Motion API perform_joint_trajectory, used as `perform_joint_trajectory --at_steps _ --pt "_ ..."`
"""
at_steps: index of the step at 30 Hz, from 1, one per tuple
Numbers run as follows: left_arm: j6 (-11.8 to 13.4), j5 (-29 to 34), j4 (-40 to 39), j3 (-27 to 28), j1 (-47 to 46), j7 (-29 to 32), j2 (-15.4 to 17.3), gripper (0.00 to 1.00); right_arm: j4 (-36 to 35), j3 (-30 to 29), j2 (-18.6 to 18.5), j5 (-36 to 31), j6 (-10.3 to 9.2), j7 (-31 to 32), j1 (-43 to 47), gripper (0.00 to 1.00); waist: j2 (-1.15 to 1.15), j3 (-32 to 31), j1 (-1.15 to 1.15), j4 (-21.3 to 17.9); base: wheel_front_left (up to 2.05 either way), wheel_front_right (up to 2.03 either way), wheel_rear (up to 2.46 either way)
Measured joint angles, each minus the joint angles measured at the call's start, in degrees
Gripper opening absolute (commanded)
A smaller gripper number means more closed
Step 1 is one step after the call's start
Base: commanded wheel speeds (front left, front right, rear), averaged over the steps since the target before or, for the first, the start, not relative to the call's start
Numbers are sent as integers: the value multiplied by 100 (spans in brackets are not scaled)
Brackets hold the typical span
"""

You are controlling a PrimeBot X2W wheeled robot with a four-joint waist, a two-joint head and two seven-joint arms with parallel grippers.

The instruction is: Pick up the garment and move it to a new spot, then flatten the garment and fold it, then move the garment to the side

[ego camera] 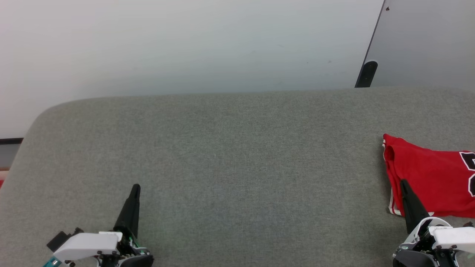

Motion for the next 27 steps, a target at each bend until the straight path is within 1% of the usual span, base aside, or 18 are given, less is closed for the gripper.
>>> perform_joint_trajectory --at_steps 27 --pt "0 0 -1 2 -1 1 -3 0 0 0 0 0 0 0 0 0 0 0 0 0 0 0 0"
